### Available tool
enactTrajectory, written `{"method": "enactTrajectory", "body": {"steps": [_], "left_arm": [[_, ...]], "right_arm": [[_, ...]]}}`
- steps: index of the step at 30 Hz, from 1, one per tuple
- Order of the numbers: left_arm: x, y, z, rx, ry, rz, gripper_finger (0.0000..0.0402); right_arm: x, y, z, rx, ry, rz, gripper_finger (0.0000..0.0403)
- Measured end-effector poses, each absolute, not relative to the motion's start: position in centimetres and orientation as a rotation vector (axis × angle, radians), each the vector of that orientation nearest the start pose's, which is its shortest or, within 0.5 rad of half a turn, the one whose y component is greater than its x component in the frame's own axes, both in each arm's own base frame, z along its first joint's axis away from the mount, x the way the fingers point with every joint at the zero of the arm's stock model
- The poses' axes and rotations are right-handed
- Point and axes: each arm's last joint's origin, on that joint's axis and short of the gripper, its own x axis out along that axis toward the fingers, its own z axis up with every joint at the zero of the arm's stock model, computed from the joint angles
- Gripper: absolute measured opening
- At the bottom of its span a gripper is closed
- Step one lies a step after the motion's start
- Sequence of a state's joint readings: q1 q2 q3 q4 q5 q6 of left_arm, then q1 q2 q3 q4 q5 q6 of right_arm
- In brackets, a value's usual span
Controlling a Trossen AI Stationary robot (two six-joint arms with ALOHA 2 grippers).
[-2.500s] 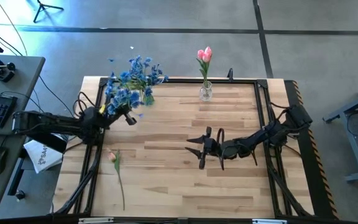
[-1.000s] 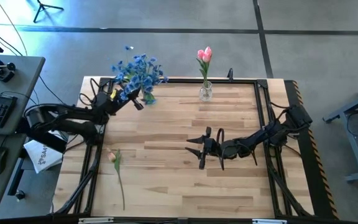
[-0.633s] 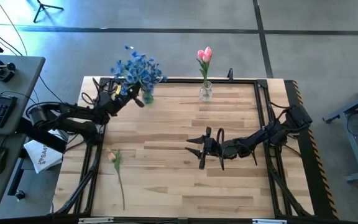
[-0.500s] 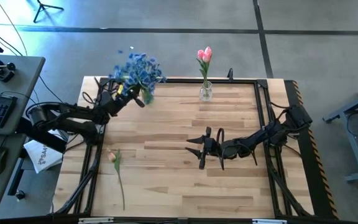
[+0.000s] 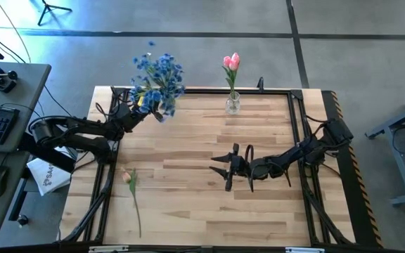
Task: Sort flowers into vase by color
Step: Put the blue flowers into the green vase
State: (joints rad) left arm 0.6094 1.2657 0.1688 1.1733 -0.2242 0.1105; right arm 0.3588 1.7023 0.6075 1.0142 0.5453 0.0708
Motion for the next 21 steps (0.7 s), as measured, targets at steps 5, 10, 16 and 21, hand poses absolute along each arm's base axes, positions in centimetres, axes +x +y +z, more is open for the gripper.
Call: {"method": "enactTrajectory", "body": {"steps": [5,10,16,21], "left_arm": [[16.2,12.1,17.5,0.113,-0.043,0.827,0.0024],[16.8,12.3,18.1,0.064,-0.028,0.775,0.0023],[17.7,12.9,18.9,0.031,0.085,0.765,0.0019],[18.3,13.4,20.1,0.025,0.117,0.769,0.0019]], "right_arm": [[29.8,9.6,16.7,0.035,0.066,-0.189,0.0151],[29.8,9.6,16.7,0.035,0.066,-0.189,0.0151],[29.8,9.6,16.7,0.035,0.066,-0.189,0.0151],[29.8,9.6,16.7,0.035,0.066,-0.189,0.0151]]}}
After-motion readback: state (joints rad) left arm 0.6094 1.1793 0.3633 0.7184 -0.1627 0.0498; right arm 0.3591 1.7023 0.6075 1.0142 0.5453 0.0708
